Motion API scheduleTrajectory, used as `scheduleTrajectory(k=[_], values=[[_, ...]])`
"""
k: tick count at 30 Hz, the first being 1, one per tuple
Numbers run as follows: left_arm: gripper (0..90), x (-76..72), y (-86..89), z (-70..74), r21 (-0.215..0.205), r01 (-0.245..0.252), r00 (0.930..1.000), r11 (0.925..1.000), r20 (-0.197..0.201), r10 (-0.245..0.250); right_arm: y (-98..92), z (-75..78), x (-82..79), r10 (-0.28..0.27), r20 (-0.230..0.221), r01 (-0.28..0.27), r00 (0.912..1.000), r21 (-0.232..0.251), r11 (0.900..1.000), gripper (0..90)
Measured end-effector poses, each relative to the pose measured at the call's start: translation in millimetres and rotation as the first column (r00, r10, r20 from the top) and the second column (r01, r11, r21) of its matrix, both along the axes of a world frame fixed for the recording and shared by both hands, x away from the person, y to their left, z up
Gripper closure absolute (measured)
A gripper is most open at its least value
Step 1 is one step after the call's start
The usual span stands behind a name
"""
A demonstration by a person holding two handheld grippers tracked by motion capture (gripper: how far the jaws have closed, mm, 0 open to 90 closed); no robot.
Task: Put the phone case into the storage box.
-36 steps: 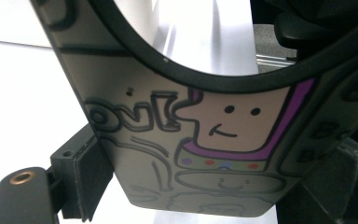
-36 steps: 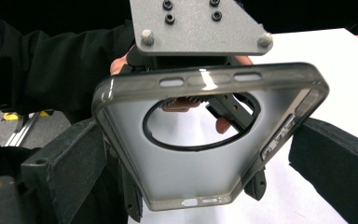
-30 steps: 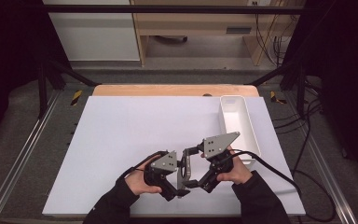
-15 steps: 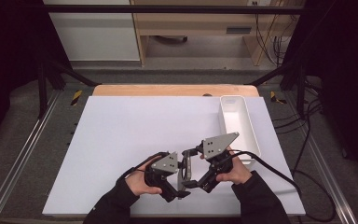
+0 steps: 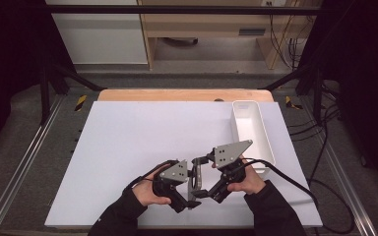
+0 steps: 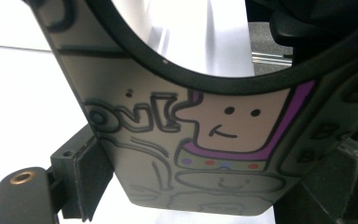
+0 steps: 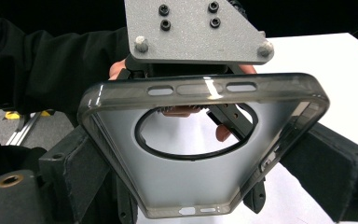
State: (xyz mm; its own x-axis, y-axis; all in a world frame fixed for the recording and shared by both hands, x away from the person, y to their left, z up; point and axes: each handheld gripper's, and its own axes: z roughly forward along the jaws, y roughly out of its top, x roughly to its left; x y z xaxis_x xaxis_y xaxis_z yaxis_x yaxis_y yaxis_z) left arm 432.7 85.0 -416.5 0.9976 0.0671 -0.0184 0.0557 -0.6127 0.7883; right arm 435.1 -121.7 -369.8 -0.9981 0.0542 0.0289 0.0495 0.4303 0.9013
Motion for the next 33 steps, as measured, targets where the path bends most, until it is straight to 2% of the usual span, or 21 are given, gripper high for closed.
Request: scheduleTrajectory(k=[9,15,33], values=[[11.6,0.0,0.1,-0.5,0.005,0.011,0.9999,0.9999,-0.004,-0.011,0.1,-0.2,-0.5,0.004,0.005,-0.004,1.0,-0.004,1.0,11.5],[11.6,-0.5,-1.2,-2.3,0.025,0.027,0.9996,0.9993,-0.004,-0.027,0.2,-1.5,-0.6,0.02,0.001,-0.02,0.9998,-0.03,0.999,11.2],[11.3,-0.4,-0.5,-2.4,0.026,0.032,0.9995,0.9992,-0.008,-0.031,0.6,-1.9,-1.0,0.027,0.002,-0.027,0.9996,-0.026,0.999,12.2]])
